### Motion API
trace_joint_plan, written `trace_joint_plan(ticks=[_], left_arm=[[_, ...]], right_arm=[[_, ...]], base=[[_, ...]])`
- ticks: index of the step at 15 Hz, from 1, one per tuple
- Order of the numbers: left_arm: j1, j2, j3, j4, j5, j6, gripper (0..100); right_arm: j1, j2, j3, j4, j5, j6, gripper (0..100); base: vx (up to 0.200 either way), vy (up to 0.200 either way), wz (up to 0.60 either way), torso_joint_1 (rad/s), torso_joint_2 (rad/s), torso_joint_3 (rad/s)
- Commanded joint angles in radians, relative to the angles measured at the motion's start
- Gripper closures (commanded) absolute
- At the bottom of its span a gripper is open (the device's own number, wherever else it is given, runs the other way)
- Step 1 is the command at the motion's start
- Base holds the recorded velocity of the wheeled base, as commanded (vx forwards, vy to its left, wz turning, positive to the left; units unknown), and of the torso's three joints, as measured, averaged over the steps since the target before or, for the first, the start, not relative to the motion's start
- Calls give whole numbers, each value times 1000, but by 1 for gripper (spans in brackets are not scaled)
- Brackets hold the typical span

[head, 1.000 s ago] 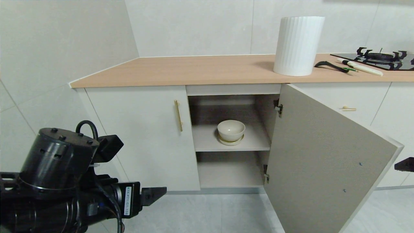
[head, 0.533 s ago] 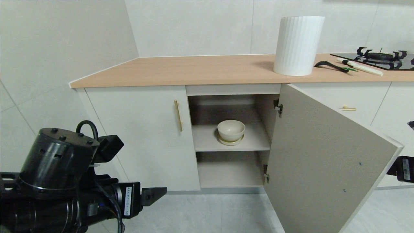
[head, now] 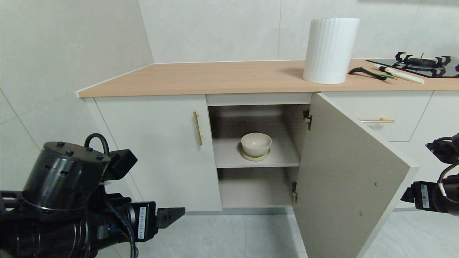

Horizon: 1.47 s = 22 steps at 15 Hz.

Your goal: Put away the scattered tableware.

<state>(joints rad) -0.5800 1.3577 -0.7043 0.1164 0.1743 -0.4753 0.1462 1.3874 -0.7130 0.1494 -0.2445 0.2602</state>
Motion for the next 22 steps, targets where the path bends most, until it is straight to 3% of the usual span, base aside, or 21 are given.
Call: trace_joint_plan(ticks=[1,6,11,19,22], left_arm=[[0,0,0,0,1,0,0],[0,1,-1,0,1,0,0],[0,-14,-4,0,4,0,0],[0,-15,-4,0,7,0,0],[0,-32,-4,-1,4,3,0]], right_arm=[[62,2,1,-10,-1,34,0],[219,42,-2,-54,1,142,0],[334,142,-22,-155,2,132,0],[398,459,-353,-168,5,-16,0],[405,493,-393,-171,34,-16,0]], base=[[0,0,0,0,0,0],[0,0,0,0,0,0],[0,0,0,0,0,0],[0,0,0,0,0,0],[0,0,0,0,0,0]])
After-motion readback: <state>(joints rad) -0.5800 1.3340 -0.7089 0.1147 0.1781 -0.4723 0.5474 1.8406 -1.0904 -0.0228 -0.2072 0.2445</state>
